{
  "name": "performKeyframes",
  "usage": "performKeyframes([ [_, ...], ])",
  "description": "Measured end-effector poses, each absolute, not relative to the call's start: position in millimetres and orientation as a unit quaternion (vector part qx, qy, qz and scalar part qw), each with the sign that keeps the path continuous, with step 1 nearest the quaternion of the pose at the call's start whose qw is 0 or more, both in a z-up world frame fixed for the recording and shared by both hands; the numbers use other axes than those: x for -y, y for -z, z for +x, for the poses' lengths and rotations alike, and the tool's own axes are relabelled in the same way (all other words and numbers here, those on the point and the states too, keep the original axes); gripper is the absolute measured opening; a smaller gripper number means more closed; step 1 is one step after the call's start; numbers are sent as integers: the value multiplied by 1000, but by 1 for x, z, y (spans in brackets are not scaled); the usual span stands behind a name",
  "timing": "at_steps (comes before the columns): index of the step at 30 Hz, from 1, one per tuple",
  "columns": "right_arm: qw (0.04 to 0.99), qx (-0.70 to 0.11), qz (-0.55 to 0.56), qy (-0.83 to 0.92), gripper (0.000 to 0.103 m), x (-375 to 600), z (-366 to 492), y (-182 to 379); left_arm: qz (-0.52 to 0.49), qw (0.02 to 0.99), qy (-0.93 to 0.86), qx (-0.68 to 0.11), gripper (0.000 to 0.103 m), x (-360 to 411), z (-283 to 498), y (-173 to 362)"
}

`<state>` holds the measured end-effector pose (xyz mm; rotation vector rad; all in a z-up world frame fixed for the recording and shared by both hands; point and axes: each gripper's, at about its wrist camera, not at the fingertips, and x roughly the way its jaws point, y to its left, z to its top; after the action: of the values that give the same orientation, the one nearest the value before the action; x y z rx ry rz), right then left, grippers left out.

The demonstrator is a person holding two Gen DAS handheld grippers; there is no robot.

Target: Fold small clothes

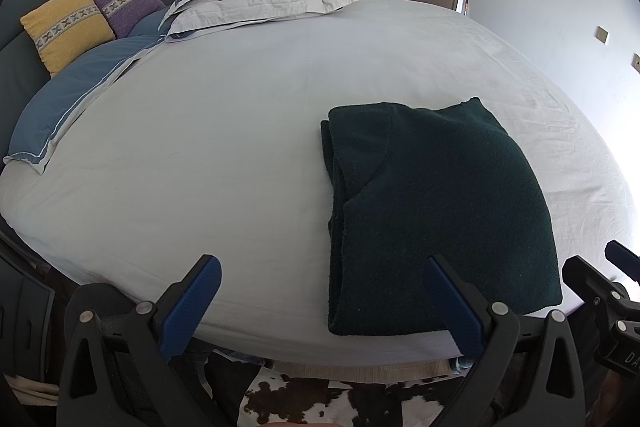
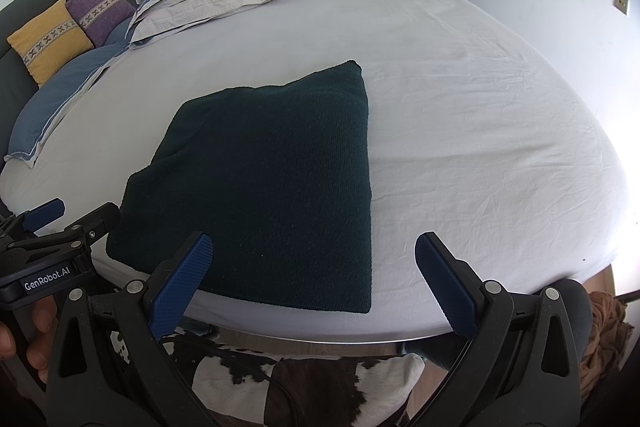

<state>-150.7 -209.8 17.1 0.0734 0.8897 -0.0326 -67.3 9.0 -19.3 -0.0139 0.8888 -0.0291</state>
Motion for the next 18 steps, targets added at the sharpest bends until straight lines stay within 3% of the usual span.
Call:
performKeyframes([
  [18, 902, -430, 35, 14, 103, 209, -150, -15, -7, 903, 14, -430, 103, -9, -68, 21],
])
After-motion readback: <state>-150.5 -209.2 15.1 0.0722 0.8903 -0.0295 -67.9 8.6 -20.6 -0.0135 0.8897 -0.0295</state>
